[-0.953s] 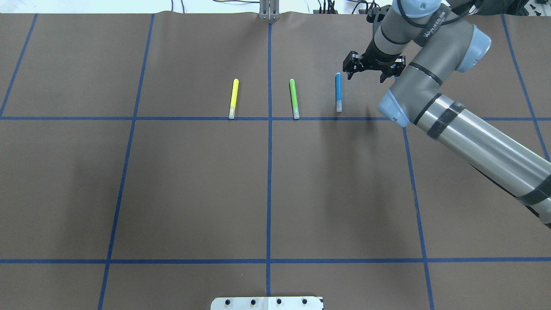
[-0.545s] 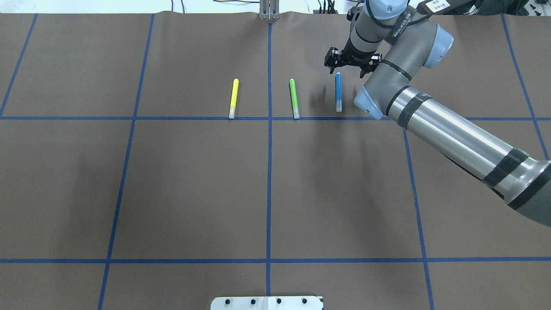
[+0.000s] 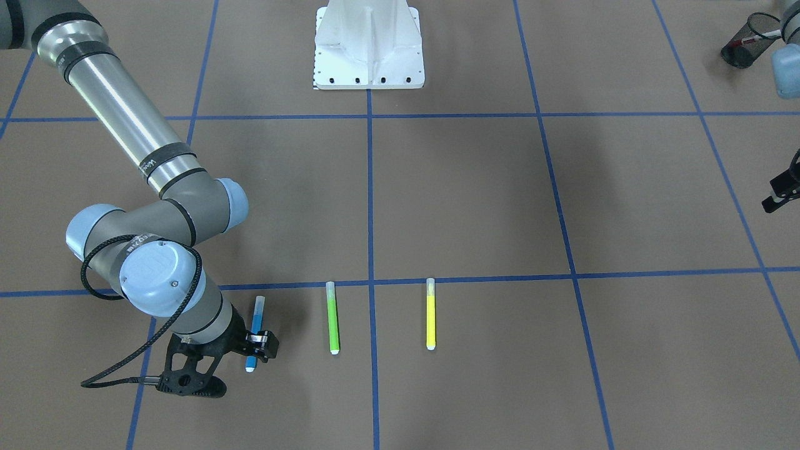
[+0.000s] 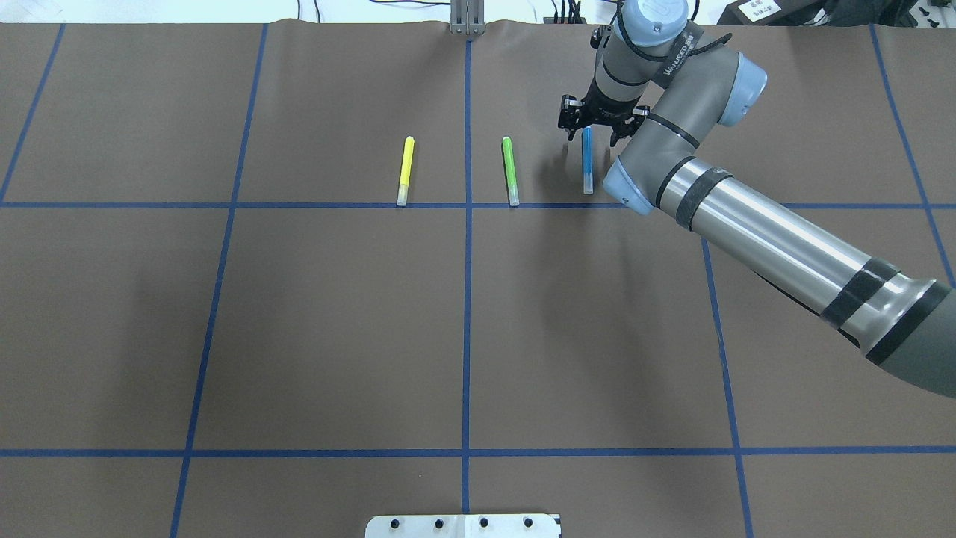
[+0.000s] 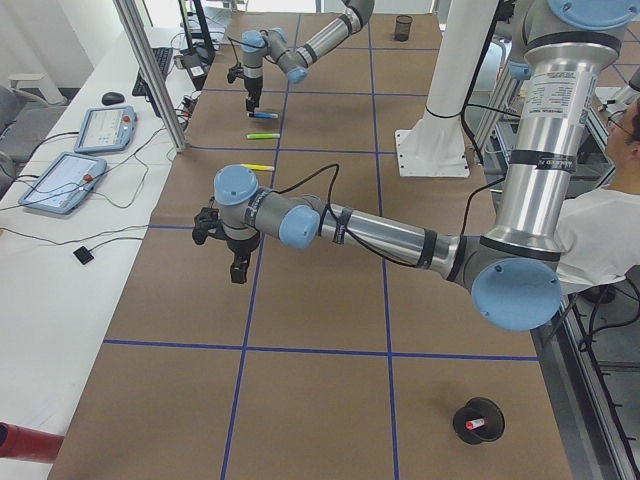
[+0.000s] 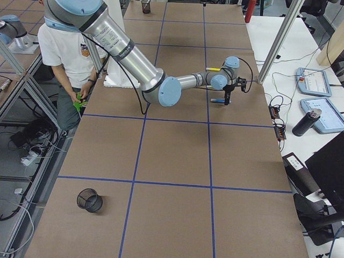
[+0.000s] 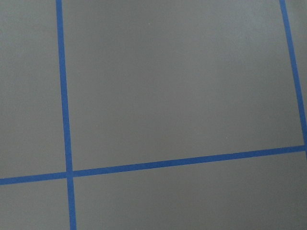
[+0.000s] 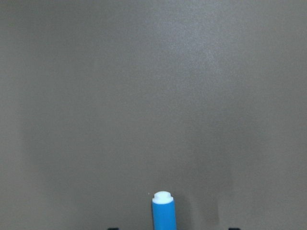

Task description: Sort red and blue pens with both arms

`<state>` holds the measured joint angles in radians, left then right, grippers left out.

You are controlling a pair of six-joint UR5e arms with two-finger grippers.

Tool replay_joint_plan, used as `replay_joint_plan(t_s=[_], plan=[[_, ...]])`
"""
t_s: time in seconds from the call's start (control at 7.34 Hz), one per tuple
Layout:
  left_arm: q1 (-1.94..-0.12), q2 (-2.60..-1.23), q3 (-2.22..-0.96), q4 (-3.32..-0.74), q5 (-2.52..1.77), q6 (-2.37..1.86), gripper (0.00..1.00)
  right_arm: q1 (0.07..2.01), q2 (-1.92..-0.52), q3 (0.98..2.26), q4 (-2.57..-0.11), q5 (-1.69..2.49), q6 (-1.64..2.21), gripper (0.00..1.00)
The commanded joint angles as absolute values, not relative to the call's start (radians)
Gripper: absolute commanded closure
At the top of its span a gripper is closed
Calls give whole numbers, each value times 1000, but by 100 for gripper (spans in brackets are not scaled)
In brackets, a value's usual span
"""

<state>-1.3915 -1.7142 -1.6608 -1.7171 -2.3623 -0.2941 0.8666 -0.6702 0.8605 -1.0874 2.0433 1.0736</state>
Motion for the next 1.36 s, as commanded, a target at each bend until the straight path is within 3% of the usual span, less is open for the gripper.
replay_joint_plan(t_s=[0.0, 0.14, 0.41, 0.54, 0.68, 1.09, 1.23], plan=[[-1393, -1709, -1660, -1721, -2362, -293, 1, 864, -670, 856, -1088, 2045, 1074, 41], [-1396, -1707, -1660, -1721, -2362, -293, 1, 864, -669, 856, -1088, 2045, 1074, 55], [-1399, -1706, -1657, -1723, -2362, -291, 1, 864, -669, 853, -1088, 2045, 1074, 72], [-1399, -1691, -1661, -1724, -2364, -290, 1, 862, -669, 853, -1088, 2045, 1074, 92], [-1401, -1690, -1663, -1724, -2364, -290, 1, 864, -669, 851, -1088, 2045, 1074, 100], [-1401, -1690, -1667, -1723, -2367, -291, 1, 897, -679, 897, -1088, 2045, 1068, 100], [-1399, -1692, -1667, -1724, -2367, -293, 1, 906, -757, 999, -1083, 2037, 1066, 100]])
